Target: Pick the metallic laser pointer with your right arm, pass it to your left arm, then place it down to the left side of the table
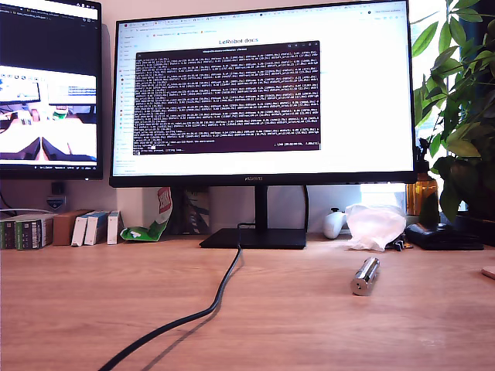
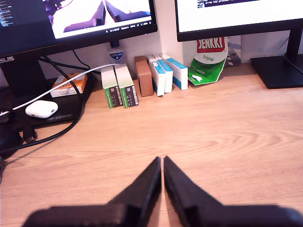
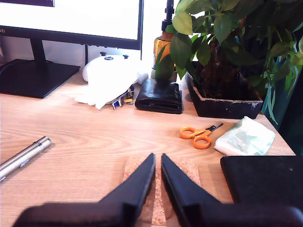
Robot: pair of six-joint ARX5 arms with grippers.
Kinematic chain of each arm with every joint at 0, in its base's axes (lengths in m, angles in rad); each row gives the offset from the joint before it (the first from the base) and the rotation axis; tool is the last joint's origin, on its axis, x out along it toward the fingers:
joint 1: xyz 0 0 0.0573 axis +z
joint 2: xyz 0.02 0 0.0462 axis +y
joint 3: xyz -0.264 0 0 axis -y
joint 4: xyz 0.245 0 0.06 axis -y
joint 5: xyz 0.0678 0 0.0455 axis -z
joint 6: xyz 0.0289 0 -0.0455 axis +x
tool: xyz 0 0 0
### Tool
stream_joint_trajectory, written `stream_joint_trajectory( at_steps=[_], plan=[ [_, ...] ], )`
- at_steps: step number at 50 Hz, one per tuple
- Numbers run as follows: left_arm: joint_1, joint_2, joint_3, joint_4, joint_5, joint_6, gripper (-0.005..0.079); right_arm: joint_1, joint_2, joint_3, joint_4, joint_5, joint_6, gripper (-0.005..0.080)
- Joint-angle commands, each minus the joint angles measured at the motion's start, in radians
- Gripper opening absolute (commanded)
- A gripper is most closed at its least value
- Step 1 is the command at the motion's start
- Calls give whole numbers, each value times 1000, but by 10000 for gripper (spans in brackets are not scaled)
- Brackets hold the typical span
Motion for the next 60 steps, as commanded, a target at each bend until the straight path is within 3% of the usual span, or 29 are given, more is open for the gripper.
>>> stream_joint_trajectory(
  at_steps=[1,24,30,43,49,60],
  plan=[
    [-2,-9,-30,-16,1,1,-20,-2,-6,-4,8,1,0,17],
    [-2,-9,-30,-16,2,-5,-20,-2,-6,-4,8,-1,2,17],
    [-2,-9,-30,-15,18,-12,-20,-2,-6,-4,11,-4,85,17],
    [-2,-9,-30,18,138,-297,-20,-1,-6,-4,24,-78,356,16],
    [-2,-9,-30,70,148,-396,-20,-1,-6,-4,17,-126,435,16],
    [-2,-9,-30,164,176,-481,-20,-1,-6,8,112,-304,591,9]
  ],
)
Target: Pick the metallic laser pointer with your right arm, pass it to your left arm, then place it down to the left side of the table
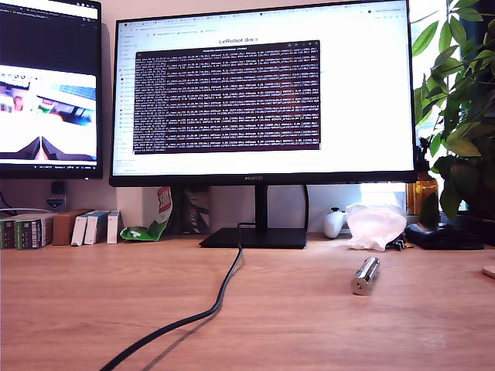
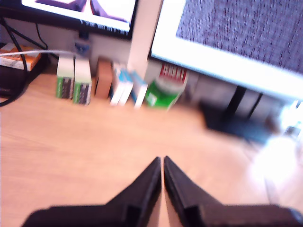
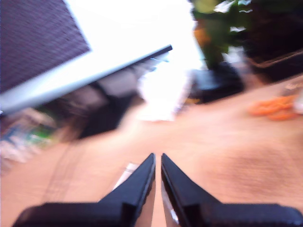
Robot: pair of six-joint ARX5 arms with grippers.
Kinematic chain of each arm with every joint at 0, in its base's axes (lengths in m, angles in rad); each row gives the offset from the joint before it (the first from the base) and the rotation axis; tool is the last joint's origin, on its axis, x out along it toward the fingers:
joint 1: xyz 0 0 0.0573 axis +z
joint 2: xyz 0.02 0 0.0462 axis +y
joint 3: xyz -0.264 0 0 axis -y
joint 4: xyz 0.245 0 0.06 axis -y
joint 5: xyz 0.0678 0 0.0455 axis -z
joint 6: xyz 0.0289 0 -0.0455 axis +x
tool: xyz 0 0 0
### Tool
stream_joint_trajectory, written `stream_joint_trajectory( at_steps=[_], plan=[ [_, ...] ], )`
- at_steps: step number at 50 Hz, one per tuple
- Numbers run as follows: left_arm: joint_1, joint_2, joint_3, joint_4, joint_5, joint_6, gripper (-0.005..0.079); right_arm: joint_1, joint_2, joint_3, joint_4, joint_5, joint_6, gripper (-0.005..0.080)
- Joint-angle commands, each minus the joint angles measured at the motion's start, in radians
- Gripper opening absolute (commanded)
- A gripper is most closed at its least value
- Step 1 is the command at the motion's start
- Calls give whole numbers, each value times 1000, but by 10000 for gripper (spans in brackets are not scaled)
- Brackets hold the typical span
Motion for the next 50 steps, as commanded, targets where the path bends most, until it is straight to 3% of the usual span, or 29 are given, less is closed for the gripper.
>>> stream_joint_trajectory(
  at_steps=[1,8,18,25,29,37,50],
  plan=[
    [-2,-9,-30,47,30,-19,-20,-1,-6,14,18,-59,36,6],
    [-2,-9,-14,203,122,-13,-20,-1,-2,98,-68,-125,47,-13],
    [-2,33,71,212,196,13,-20,-1,128,255,-214,-117,11,-13],
    [-2,127,131,212,269,51,-20,-1,312,365,-283,-113,10,-13],
    [-2,194,164,212,294,127,-20,-1,433,428,-310,-113,10,-13],
    [-2,322,229,214,316,172,-20,10,718,612,-463,-113,14,-13],
    [-2,472,308,271,326,212,-20,119,1091,935,-646,-94,17,-13]
  ],
)
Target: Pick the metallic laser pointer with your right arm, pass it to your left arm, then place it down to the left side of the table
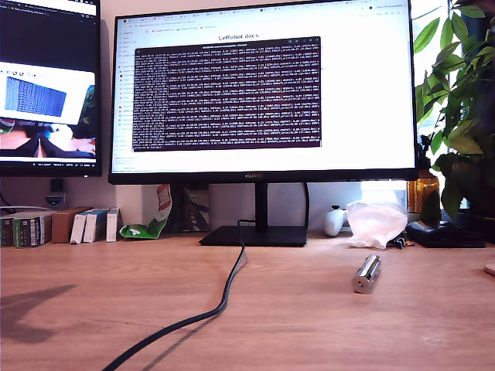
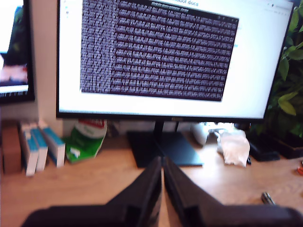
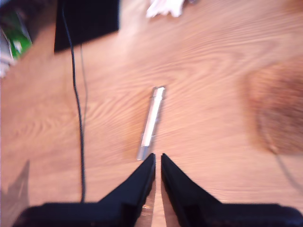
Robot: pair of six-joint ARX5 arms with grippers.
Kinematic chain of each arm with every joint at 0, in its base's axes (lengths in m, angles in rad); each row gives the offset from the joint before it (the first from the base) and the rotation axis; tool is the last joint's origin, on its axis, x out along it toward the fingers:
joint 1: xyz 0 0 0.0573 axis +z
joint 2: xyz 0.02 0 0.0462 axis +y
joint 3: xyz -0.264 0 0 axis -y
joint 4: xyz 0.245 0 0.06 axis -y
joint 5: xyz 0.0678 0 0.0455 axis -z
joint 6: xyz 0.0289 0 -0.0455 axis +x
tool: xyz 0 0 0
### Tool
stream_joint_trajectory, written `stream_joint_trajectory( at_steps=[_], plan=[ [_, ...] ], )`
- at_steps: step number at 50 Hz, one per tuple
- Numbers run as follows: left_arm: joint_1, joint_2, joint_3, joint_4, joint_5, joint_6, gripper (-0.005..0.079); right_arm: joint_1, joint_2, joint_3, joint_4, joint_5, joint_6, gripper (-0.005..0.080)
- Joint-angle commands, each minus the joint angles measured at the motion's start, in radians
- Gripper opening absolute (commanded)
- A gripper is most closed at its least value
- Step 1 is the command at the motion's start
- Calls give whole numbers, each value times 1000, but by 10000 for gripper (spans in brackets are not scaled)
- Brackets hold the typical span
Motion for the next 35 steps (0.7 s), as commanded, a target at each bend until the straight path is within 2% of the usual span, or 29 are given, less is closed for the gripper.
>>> stream_joint_trajectory(
  at_steps=[1,7,11,19,26,35],
  plan=[
    [-2,22,28,25,4,6,-20,34,61,72,-30,3,2,-13],
    [-5,75,48,68,6,15,-20,77,195,207,-114,33,6,-13],
    [-11,108,53,93,10,70,-20,111,282,288,-180,54,24,-13],
    [-42,169,54,135,26,183,-20,164,430,405,-230,79,59,-13],
    [-77,215,54,188,26,301,-20,214,550,459,-227,80,125,-13],
    [-130,252,55,264,27,325,-20,256,688,470,-232,101,155,-13]
  ],
)
